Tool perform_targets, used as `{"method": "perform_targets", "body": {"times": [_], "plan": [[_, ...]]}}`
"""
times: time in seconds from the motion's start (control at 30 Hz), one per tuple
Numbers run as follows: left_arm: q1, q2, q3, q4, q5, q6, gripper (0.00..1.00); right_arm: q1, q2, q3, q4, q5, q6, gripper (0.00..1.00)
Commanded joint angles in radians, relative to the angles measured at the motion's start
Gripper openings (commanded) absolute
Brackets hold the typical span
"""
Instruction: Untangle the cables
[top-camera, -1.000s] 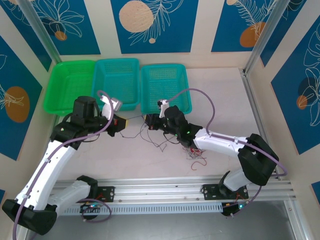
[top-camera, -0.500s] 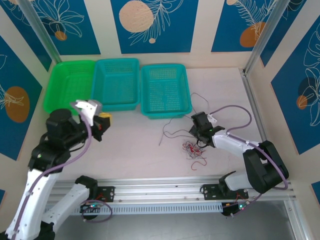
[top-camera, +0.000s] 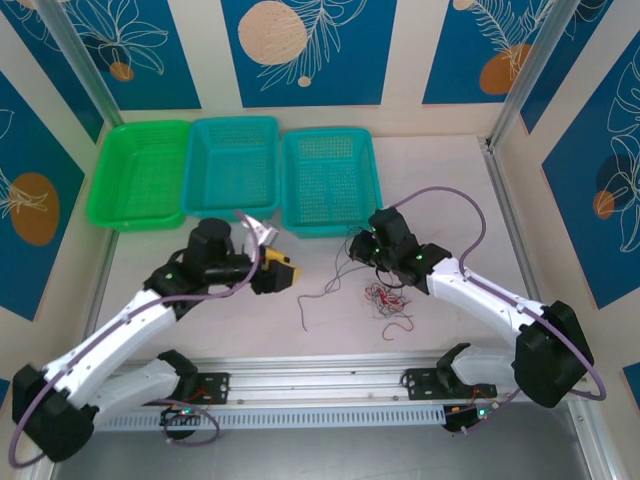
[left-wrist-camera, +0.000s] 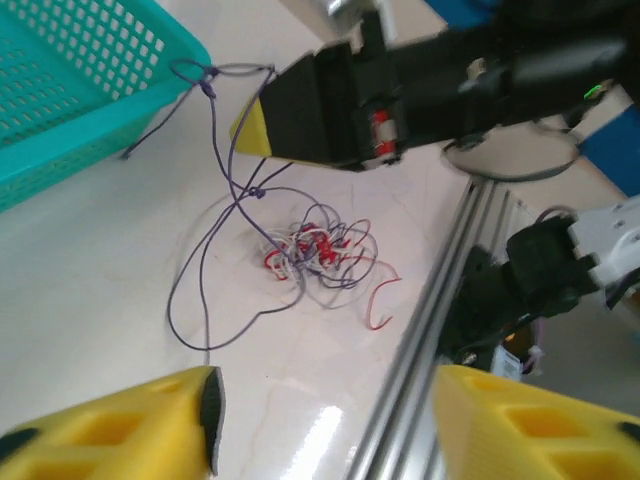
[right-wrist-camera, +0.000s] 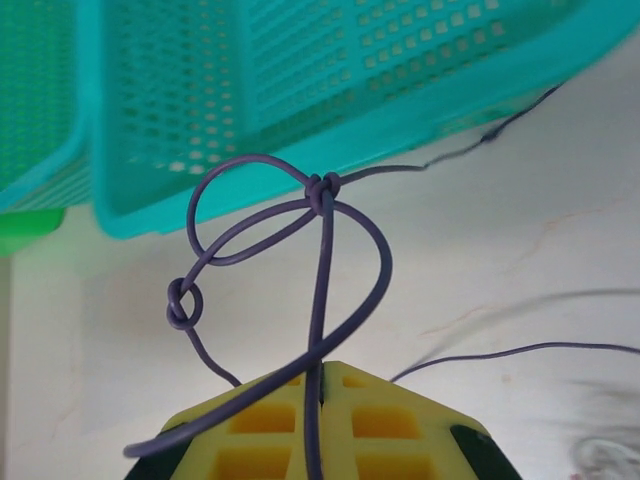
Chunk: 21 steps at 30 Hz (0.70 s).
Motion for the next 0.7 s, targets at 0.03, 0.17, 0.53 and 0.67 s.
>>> {"method": "perform_targets", "body": {"times": [0.03, 0.17, 0.53, 0.67], "plan": [[-0.026, 0.166, -0.006, 0.242, 0.067, -0.084, 0.78, 0.036, -0.019, 0.079, -0.064, -0.06, -0.025, 0.0], [-0.107, 0.302, 0.032, 0.409, 0.136, -0.134, 0.83, 0.049, -0.02, 0.09, -0.068, -0.05, -0.002, 0.0], [-0.167, 0.415, 0.004, 0.34, -0.371, -0.182, 0.17, 0.056, -0.048, 0.092, -0.085, -0.04, 0.012, 0.0], [-0.145, 0.387, 0.005, 0.289, -0.419, -0.16, 0.0, 0.042, -0.069, 0.085, -0.135, 0.017, 0.022, 0.0]]}}
